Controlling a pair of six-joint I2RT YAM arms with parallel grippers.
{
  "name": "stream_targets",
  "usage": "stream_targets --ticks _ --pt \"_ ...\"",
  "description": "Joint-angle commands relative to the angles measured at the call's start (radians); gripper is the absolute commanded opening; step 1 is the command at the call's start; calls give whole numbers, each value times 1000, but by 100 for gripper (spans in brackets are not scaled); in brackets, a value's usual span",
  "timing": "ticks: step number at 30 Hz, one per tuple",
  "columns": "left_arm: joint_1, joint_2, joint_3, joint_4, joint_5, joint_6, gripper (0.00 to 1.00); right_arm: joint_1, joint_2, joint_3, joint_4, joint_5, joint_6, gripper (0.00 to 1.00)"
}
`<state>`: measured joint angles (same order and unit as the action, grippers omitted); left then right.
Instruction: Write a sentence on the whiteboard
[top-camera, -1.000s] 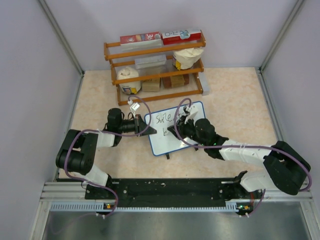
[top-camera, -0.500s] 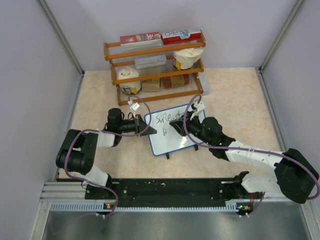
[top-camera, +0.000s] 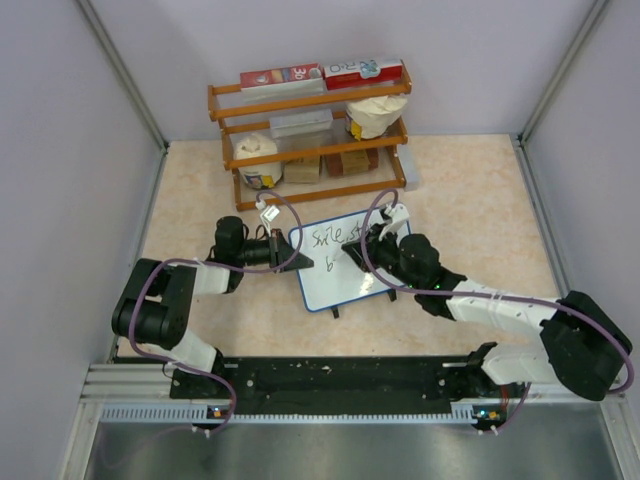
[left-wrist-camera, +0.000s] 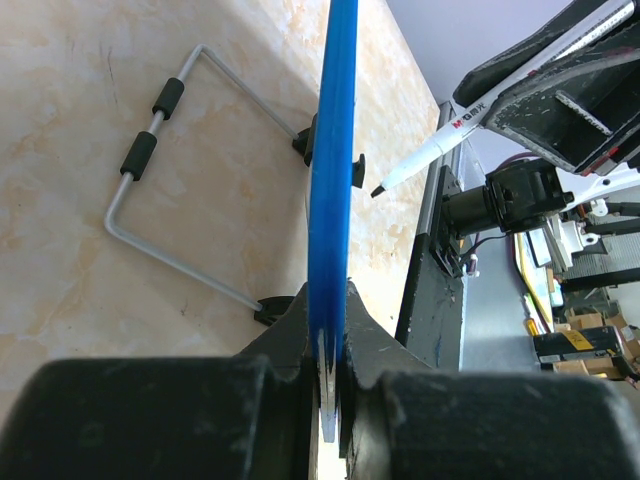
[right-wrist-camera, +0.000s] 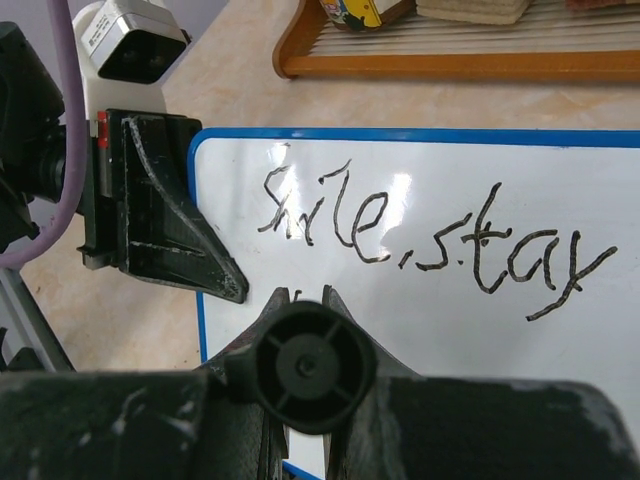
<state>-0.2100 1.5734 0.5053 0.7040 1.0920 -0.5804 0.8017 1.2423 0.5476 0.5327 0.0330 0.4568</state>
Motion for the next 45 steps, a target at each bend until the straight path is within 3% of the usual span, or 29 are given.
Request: stream_targets --ticks 1,45 --pt "3 23 -8 -34 -70 45 0 -7 20 5 50 36 -1 0" --pt "1 28 -4 -29 -66 42 0 -7 48 -52 62 13 10 0"
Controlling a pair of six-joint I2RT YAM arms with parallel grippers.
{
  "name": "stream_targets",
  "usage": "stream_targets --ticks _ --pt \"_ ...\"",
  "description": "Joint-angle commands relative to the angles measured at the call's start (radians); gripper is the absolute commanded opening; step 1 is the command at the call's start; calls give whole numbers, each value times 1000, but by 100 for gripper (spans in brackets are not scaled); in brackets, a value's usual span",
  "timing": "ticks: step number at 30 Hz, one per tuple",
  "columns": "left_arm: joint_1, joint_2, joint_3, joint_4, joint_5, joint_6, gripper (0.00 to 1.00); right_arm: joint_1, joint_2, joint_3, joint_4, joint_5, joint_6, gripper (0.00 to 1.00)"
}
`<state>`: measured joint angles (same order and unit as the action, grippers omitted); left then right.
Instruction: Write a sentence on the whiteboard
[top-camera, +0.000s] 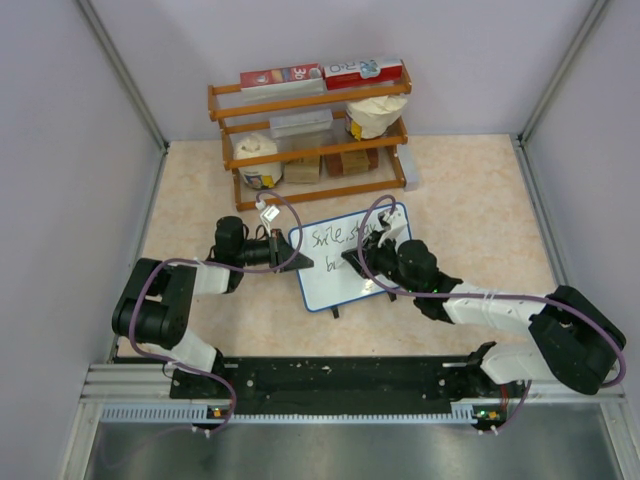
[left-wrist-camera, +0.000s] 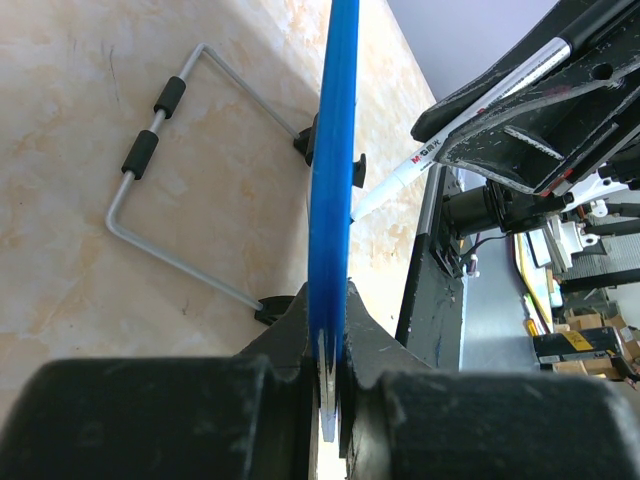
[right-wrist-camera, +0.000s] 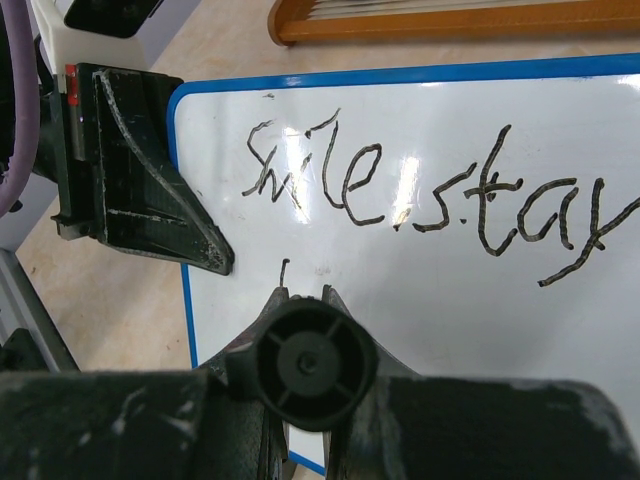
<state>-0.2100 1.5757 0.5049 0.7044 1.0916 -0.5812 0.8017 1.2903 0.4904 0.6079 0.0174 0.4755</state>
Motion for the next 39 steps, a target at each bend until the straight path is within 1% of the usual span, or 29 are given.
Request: stream_targets --ticks 1,10,19,39 --pt "3 26 -5 -29 -67 43 0 -9 -2 7 -11 30 -9 0" --pt "3 23 -6 -28 -67 43 0 -7 -2 36 -17 70 -5 0" --pt "3 26 -3 -28 -65 43 0 -7 -17 31 -10 105 -1 0" --pt "3 20 -9 -26 -67 43 0 -22 -22 42 16 111 14 0"
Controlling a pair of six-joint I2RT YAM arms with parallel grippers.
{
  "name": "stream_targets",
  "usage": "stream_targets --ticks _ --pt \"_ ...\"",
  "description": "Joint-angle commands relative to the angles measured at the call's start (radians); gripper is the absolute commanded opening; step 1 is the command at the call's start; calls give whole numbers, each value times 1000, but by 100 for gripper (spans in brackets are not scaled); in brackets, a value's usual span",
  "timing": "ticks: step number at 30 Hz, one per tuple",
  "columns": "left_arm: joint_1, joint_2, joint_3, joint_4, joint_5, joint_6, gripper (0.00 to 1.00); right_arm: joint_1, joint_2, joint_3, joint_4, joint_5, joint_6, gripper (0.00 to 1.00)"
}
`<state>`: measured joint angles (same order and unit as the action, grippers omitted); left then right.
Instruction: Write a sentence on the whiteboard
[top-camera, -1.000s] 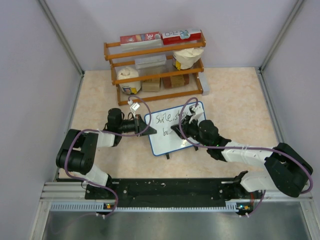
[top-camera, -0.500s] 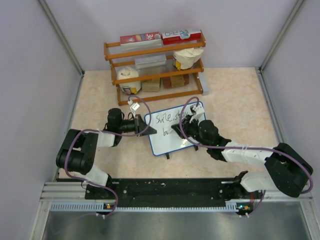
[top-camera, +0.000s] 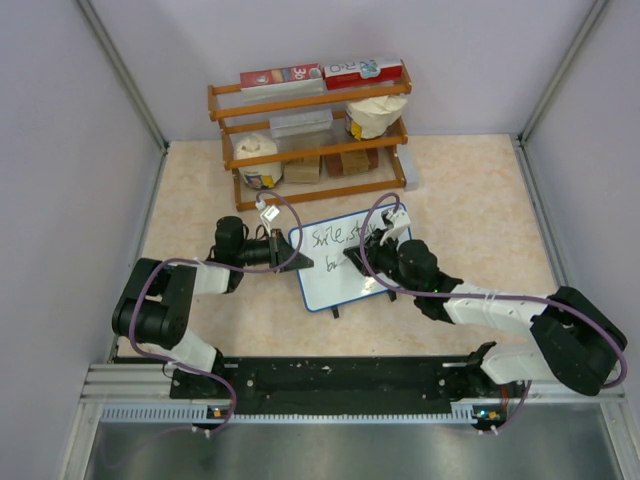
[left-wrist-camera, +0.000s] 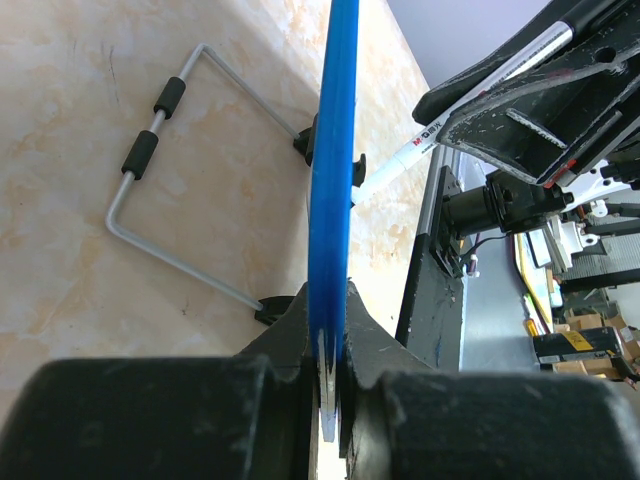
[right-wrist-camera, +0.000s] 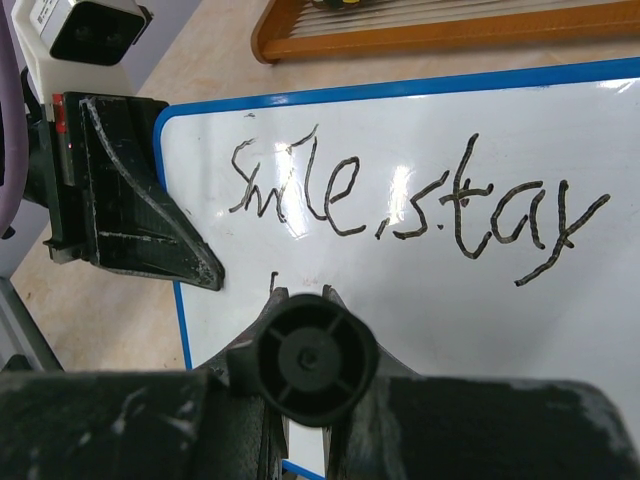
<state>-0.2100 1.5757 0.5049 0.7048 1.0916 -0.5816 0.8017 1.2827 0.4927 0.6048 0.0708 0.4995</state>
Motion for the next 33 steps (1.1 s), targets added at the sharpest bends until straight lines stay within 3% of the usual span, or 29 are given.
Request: stream_targets --ticks 1,33 --pt "3 21 -8 -27 -67 43 0 -24 -16 40 21 60 -9 0" --pt "3 20 -9 -28 -70 43 0 -48 -40 -5 6 -26 -3 0"
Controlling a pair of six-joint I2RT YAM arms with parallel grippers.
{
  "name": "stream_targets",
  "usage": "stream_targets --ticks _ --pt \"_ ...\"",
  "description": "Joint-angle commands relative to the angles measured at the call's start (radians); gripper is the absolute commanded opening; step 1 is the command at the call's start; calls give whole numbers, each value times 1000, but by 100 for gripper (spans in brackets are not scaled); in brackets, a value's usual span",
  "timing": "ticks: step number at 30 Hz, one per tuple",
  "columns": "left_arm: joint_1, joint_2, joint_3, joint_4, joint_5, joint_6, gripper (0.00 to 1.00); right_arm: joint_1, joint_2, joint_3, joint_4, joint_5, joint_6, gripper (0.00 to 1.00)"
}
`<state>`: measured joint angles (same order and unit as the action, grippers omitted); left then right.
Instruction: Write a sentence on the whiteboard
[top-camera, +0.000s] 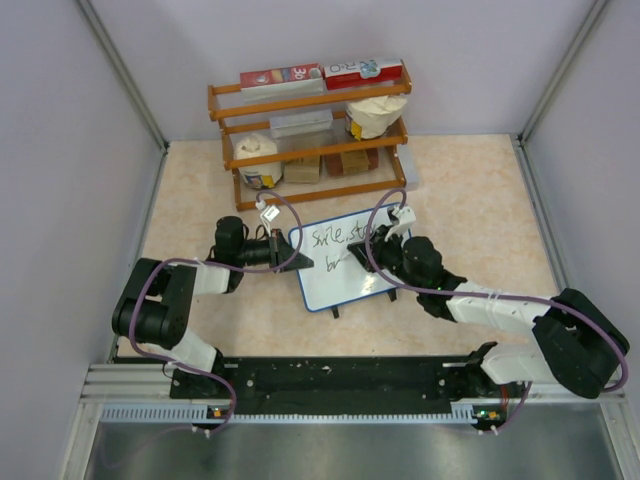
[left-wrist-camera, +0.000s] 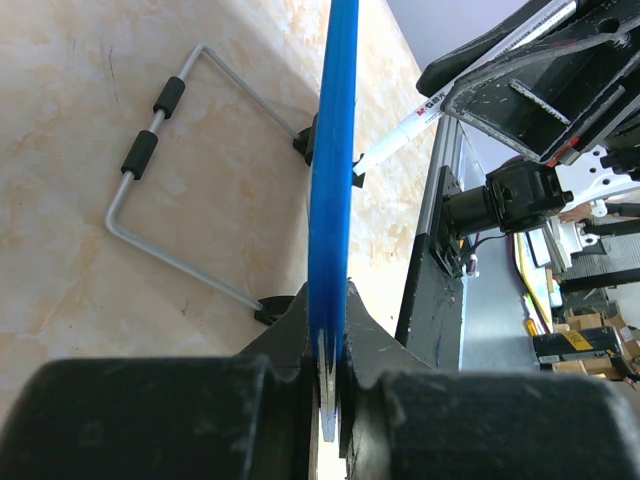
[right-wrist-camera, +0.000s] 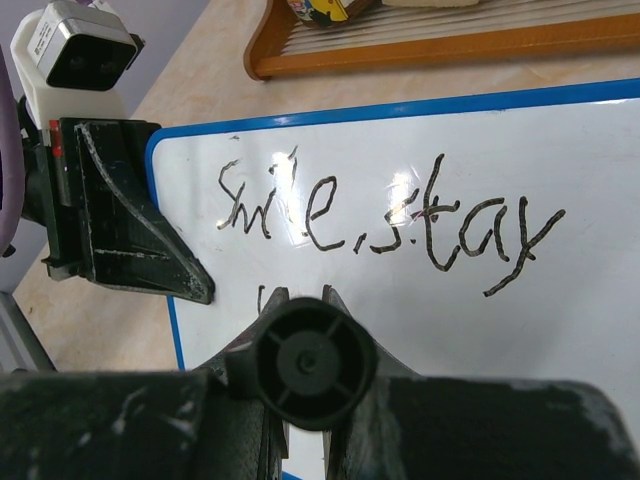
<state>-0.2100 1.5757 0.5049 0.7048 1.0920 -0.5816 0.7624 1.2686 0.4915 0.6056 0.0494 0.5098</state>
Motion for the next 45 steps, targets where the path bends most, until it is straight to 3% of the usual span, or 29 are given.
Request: stream_targets --ticks 1,16,45 --pt "3 20 -9 -28 -70 45 0 -9 -26 -2 2 -5 -11 0" --pt "3 23 -8 -28 -69 43 0 -9 -140 18 -44 7 -17 0" --pt "3 27 -3 -27 -66 42 0 -11 -8 62 -43 40 -19 0"
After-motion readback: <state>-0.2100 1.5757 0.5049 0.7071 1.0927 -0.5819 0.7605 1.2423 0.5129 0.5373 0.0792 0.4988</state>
